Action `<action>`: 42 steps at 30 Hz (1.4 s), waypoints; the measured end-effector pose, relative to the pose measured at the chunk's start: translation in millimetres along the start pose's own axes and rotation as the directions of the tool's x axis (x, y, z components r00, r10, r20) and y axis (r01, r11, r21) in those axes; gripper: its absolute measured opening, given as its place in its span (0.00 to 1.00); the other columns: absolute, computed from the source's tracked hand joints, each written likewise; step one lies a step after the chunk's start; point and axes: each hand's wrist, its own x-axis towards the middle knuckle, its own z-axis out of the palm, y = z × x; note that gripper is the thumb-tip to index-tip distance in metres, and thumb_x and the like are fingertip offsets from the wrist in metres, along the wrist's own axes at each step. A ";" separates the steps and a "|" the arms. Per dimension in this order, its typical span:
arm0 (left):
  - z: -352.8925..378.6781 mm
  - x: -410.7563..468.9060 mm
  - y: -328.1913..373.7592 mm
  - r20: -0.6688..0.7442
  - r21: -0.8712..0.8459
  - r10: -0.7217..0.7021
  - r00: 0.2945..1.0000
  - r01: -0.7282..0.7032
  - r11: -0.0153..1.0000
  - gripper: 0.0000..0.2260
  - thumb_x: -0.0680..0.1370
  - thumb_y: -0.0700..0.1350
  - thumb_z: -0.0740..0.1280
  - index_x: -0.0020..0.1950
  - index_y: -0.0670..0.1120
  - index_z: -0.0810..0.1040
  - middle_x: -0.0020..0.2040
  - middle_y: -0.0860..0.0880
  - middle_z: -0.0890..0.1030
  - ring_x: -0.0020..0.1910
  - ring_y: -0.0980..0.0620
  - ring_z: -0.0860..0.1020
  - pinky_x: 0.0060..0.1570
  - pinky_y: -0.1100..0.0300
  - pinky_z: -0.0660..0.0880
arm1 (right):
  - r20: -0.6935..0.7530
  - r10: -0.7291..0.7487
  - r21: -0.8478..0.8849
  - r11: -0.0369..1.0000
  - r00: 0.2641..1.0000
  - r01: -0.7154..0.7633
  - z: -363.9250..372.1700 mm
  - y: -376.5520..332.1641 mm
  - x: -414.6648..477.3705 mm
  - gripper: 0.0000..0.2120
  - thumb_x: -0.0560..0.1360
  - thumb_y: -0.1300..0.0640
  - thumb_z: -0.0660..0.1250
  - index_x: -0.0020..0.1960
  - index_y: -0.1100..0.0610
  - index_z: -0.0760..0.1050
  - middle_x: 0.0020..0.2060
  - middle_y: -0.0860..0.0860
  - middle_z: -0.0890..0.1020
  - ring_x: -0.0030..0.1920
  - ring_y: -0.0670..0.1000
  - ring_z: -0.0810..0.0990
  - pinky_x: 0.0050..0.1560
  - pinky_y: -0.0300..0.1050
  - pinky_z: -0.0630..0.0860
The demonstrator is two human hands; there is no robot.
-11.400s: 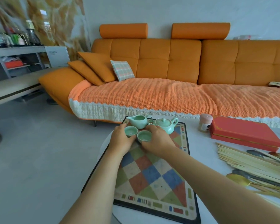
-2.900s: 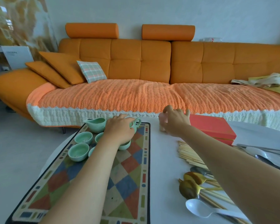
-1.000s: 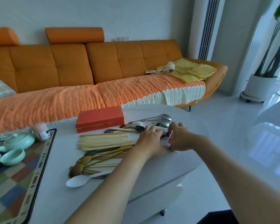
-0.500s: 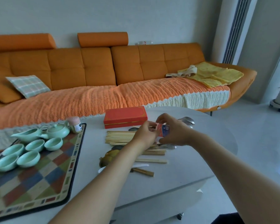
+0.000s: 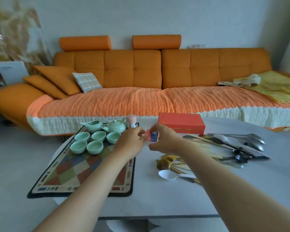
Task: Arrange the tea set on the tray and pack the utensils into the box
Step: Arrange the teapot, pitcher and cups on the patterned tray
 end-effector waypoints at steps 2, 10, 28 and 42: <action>-5.3 -0.6 -27.9 -0.066 0.066 0.048 0.997 -0.044 0.997 0.13 0.81 0.46 0.61 0.64 0.50 0.78 0.60 0.50 0.79 0.60 0.49 0.74 0.59 0.52 0.73 | 0.025 0.008 0.004 1.000 1.000 -0.008 22.1 -10.0 16.6 0.27 0.68 0.51 0.74 0.64 0.49 0.70 0.54 0.49 0.73 0.50 0.50 0.74 0.44 0.41 0.70; -12.6 16.2 -87.8 -0.021 0.302 0.188 0.982 -0.173 0.937 0.15 0.80 0.48 0.62 0.67 0.51 0.75 0.62 0.51 0.76 0.62 0.48 0.69 0.63 0.53 0.66 | 0.068 -0.017 -0.021 1.000 0.998 0.019 79.0 -26.6 65.6 0.26 0.70 0.47 0.74 0.65 0.50 0.71 0.59 0.51 0.71 0.54 0.50 0.71 0.53 0.42 0.70; -6.7 43.8 -59.0 -0.040 0.415 0.255 0.966 -0.217 0.884 0.14 0.79 0.45 0.62 0.64 0.50 0.77 0.62 0.49 0.76 0.61 0.46 0.71 0.60 0.51 0.67 | -0.094 -0.024 -0.023 0.999 0.995 0.022 49.6 2.0 71.2 0.25 0.76 0.53 0.68 0.72 0.48 0.69 0.65 0.53 0.71 0.57 0.55 0.77 0.57 0.49 0.75; 80.9 108.8 23.6 0.125 0.080 0.130 0.984 -0.141 0.987 0.20 0.78 0.46 0.64 0.69 0.48 0.65 0.63 0.45 0.70 0.65 0.44 0.68 0.60 0.50 0.67 | -0.083 0.339 -0.415 0.843 0.937 -0.342 -48.3 138.9 66.8 0.40 0.68 0.41 0.67 0.76 0.32 0.53 0.80 0.52 0.48 0.78 0.62 0.46 0.71 0.70 0.54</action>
